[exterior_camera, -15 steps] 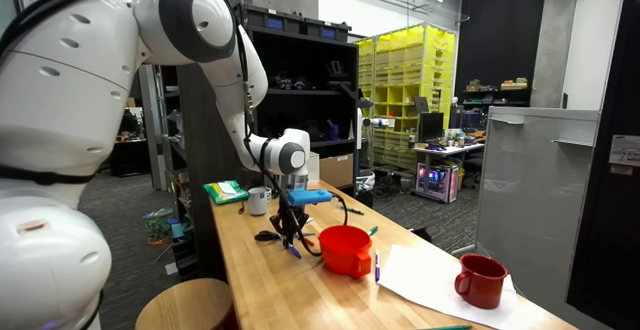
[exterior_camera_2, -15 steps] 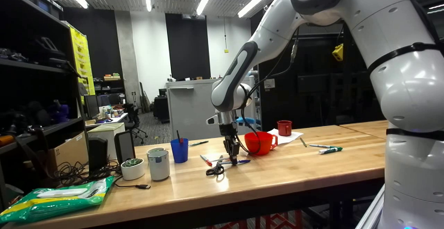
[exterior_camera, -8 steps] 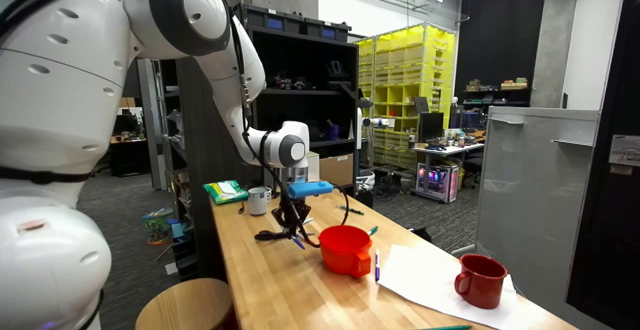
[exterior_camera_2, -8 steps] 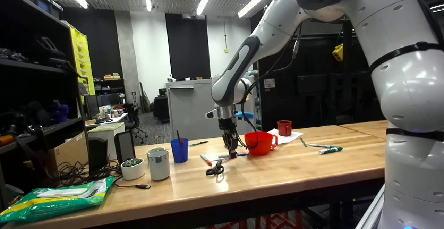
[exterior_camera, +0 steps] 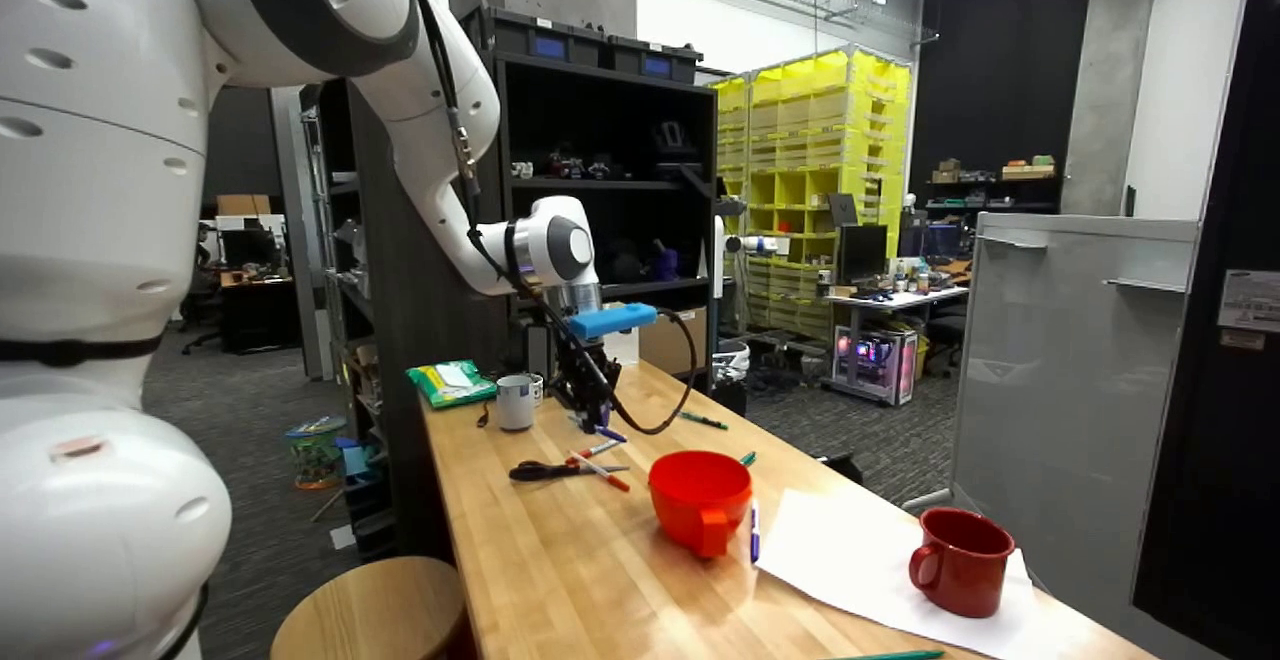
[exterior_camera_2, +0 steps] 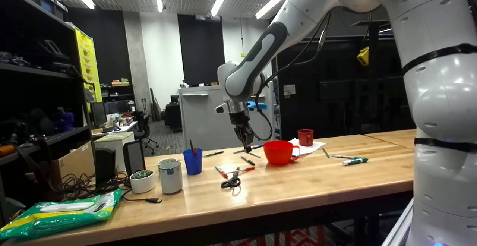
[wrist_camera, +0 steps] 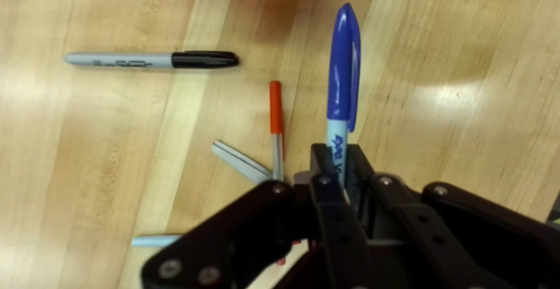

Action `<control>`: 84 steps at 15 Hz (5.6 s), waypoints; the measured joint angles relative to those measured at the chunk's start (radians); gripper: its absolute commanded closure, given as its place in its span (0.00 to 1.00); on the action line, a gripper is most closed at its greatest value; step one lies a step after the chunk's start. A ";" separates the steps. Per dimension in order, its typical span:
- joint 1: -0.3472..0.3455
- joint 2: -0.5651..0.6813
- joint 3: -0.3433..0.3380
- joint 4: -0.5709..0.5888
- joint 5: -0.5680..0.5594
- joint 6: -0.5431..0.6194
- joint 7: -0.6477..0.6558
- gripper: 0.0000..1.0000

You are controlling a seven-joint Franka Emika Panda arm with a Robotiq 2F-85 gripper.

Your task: Put one blue pen in the blue cup.

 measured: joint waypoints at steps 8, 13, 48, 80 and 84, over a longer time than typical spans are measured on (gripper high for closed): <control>0.079 0.053 0.066 0.250 0.022 -0.096 0.002 0.97; 0.116 0.212 0.106 0.486 0.064 -0.139 -0.006 0.97; 0.043 0.643 0.141 1.142 0.416 -0.330 -0.188 0.97; -0.083 0.692 0.188 1.069 0.679 -0.275 -0.192 0.97; -0.085 0.692 0.193 1.036 0.694 -0.227 -0.196 0.97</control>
